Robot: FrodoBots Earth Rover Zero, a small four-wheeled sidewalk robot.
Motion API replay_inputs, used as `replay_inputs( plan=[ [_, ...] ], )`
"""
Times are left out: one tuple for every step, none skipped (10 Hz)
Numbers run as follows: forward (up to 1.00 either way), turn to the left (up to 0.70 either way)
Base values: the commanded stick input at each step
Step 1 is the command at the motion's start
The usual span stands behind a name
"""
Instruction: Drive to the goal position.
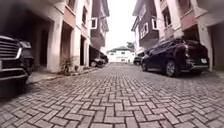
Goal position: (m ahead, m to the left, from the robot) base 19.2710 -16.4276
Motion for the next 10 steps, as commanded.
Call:
replay_inputs(
  plan=[
    [0.69, 0.03],
    [0.69, 0.03],
    [0.69, 0.03],
    [0.69, 0.03],
    [0.69, 0.03],
    [0.69, 0.03],
    [0.69, 0.03],
    [0.69, 0.03],
    [0.69, 0.03],
    [0.69, 0.03]
  ],
)
